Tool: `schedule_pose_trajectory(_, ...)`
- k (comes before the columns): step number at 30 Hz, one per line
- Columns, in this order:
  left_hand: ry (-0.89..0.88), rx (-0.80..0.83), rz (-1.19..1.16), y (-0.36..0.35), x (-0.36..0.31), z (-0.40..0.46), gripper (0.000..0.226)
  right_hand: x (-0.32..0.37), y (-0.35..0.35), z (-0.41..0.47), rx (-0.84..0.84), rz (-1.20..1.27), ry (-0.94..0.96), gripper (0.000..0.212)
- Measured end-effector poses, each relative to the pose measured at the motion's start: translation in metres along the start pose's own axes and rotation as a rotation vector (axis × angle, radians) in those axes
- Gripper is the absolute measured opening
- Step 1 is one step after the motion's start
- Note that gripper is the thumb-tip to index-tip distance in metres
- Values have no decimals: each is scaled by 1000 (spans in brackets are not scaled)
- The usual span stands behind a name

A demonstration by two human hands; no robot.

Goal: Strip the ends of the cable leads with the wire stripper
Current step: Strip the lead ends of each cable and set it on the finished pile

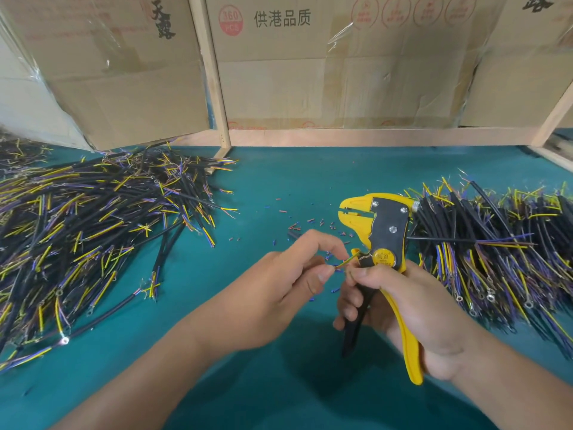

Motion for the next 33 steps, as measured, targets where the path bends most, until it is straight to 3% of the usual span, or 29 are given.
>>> schedule_pose_trajectory(4,4,-15,-39,0,-1,1,28,0,-3,-1,20,38,0,14)
schedule_pose_trajectory(13,49,31,-246,-7,4,0,17,-2,-1,0,-14,34,-12,10)
schedule_pose_trajectory(19,31,7,-244,-3,4,0,16,-3,1,1,12,35,-3,21)
schedule_pose_trajectory(33,22,-29,-164,-3,5,1,12,0,1,1,7,1,51,11)
Point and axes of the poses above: each hand's wrist, its own z-axis towards the middle knuckle, its own y-axis out of the back of the hand, x = y × z, the point moved 6 cm from there along z, towards the middle knuckle, and after that the axes turned 1 degree about z, right-handed, at the moved point
